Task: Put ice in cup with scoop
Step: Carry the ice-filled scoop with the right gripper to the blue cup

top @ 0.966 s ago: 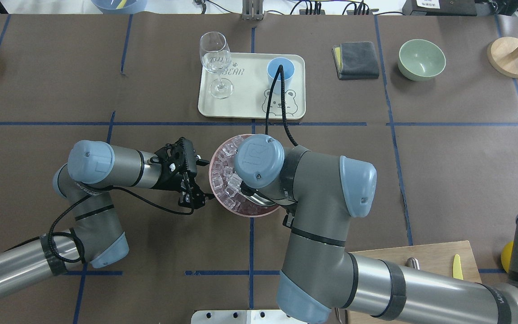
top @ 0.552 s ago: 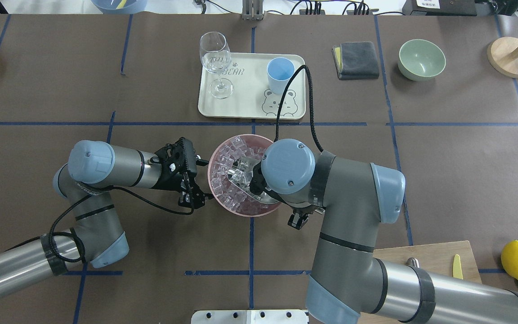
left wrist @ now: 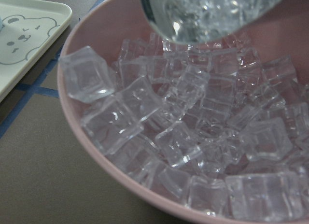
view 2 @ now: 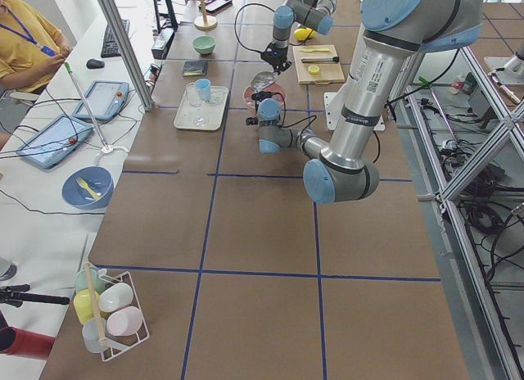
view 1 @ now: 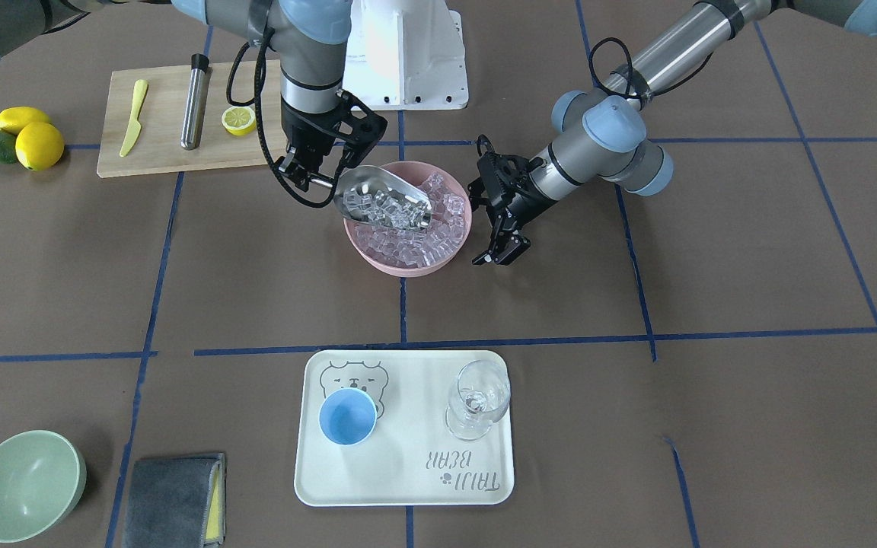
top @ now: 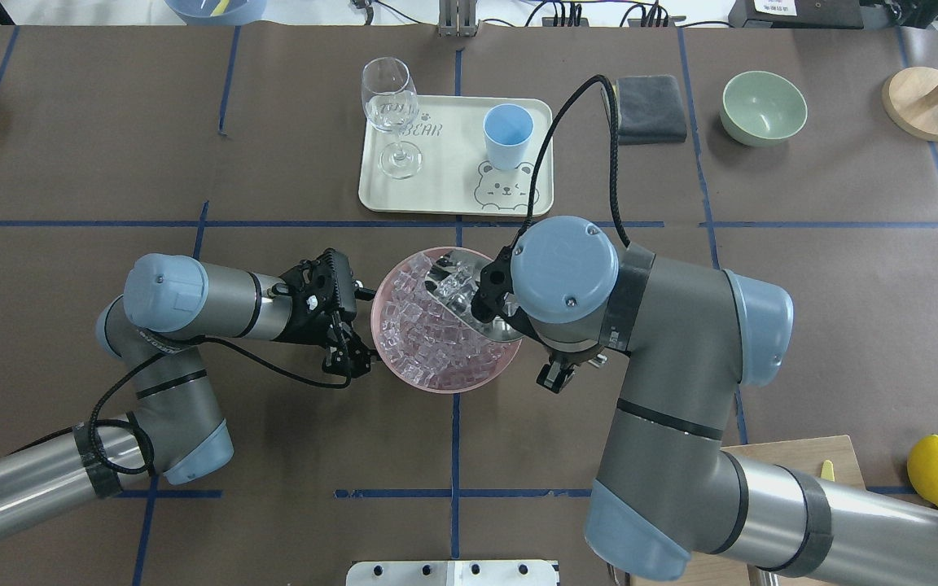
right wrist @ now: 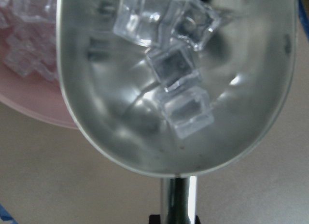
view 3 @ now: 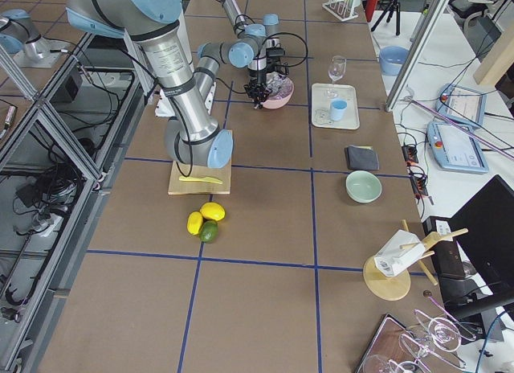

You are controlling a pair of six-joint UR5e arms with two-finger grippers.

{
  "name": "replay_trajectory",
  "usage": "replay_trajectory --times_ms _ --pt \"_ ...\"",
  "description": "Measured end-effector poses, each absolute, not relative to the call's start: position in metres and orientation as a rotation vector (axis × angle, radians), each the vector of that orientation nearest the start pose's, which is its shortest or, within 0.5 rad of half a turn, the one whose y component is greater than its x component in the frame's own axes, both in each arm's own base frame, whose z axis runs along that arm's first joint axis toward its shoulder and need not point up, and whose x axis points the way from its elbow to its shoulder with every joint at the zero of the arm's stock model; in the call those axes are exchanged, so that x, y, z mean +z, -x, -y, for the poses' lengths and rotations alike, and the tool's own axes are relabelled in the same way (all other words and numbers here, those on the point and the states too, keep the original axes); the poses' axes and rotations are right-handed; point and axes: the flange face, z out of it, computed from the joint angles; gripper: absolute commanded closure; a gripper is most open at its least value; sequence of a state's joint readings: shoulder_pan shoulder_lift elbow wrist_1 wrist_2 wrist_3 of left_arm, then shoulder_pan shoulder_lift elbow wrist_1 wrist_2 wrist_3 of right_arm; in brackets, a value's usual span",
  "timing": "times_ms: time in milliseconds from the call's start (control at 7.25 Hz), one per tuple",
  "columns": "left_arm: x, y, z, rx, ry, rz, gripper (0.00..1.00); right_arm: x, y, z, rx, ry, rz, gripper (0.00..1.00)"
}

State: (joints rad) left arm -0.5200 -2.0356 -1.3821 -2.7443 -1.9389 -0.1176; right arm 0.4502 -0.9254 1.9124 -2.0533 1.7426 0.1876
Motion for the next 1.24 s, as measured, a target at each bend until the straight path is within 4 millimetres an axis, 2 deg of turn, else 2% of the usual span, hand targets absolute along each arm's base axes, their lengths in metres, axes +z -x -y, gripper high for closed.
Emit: replay_trajectory --times_ms 414,690,966,1103,1241 --pt "0.346 -0.535 0.419 1.017 -1.085 -1.098 0.0 0.2 0.446 0.424 -0.887 -0.211 0.374 1.0" --pt "0.346 -0.535 0.419 1.017 -1.086 -1.099 0.0 0.18 0.422 0.485 -0.864 -0.158 0.355 1.0" --pt "0.346 -0.535 0.419 1.017 -1.086 -1.099 0.0 0.169 0.419 0.552 -0.867 -0.094 0.323 1.0" --pt "0.346 -0.535 0.419 1.017 -1.086 -1.099 0.0 0.171 0.424 0.582 -0.885 -0.049 0.296 1.0" --pt "0.346 -0.535 0.419 1.017 -1.086 -1.099 0.0 0.175 0.43 0.604 -0.901 -0.007 0.272 1.0"
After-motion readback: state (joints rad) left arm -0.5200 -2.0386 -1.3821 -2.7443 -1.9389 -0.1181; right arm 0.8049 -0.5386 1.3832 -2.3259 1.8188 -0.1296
